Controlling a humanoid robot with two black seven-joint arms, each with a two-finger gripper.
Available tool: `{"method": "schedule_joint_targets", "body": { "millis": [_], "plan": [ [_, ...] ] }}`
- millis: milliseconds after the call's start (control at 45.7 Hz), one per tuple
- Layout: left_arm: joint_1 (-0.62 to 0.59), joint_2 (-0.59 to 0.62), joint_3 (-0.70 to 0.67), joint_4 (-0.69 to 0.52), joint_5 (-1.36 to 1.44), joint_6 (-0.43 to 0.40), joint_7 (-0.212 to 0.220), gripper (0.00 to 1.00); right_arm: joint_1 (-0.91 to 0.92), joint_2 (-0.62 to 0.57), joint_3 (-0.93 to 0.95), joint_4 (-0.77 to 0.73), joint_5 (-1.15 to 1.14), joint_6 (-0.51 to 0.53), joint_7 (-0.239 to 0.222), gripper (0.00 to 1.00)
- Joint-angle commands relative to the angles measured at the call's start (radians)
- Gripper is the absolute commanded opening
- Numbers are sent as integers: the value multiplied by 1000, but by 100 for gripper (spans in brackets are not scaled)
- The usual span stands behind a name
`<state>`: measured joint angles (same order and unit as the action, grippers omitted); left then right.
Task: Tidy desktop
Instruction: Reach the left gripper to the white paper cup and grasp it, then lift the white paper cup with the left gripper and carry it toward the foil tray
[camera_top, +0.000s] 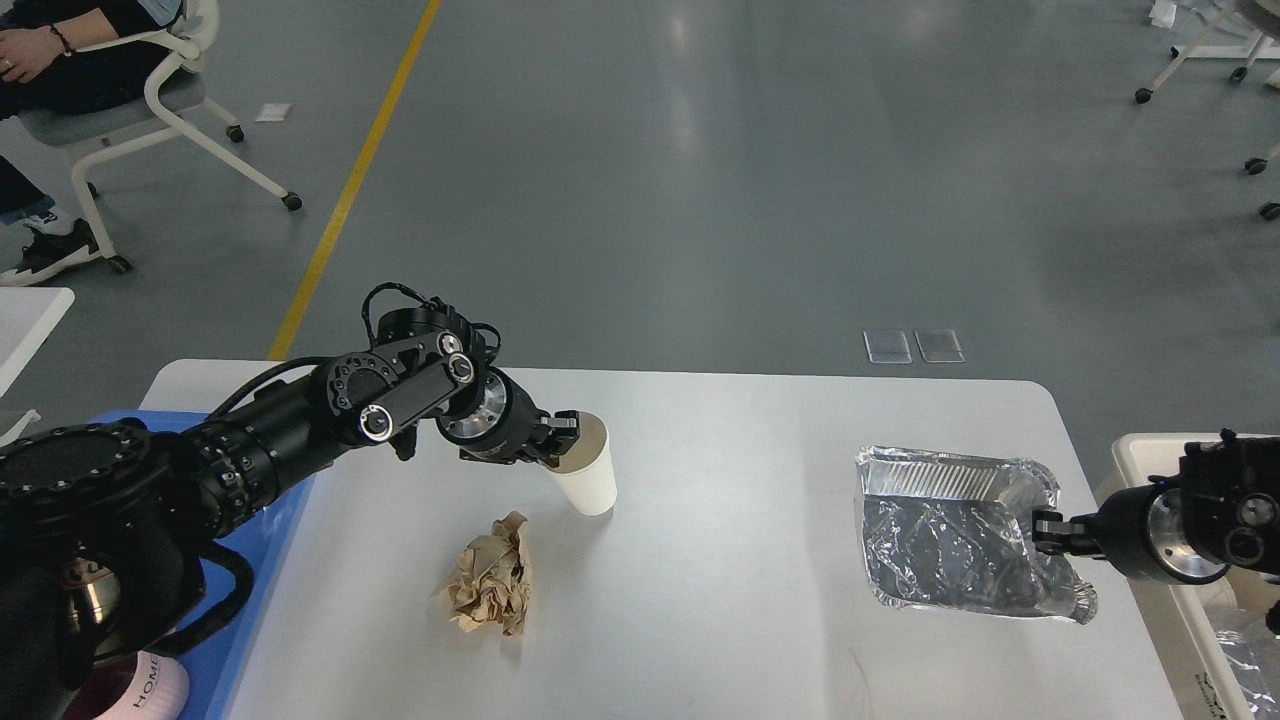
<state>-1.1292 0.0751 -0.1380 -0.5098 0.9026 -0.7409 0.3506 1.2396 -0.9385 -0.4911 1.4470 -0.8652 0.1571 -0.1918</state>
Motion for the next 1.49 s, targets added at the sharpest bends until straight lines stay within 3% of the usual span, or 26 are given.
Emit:
{"method": "schedule_joint_targets", "body": {
  "millis": [0, 328, 504, 679, 985, 1204, 1467],
  "plan": [
    [-17, 109, -21, -61, -5, -38, -9, 0, 6, 3, 0, 6, 2, 9, -2, 0],
    [-50, 311, -213, -102, -30, -112, 10, 0, 14, 24, 0, 39, 23, 41, -11, 0],
    [-98, 356, -236, -102, -62, -126, 13, 0, 44, 56, 0, 61, 106, 41, -15, 0],
    [-139, 357, -236, -101, -96, -123, 30, 0, 73, 136, -11, 49, 176, 22, -23, 0],
    [-162, 339, -236, -101, -100, -117, 34, 0, 87, 311, -21, -86, 310, 5, -109, 0],
    [-188, 318, -238, -102, -105, -117, 37, 0, 138, 398, -70, -131, 377, 5, -124, 0],
    [-319, 232, -226, -91, -194, -124, 114, 0, 173, 452, -101, -145, 384, 9, -124, 0]
  ]
}}
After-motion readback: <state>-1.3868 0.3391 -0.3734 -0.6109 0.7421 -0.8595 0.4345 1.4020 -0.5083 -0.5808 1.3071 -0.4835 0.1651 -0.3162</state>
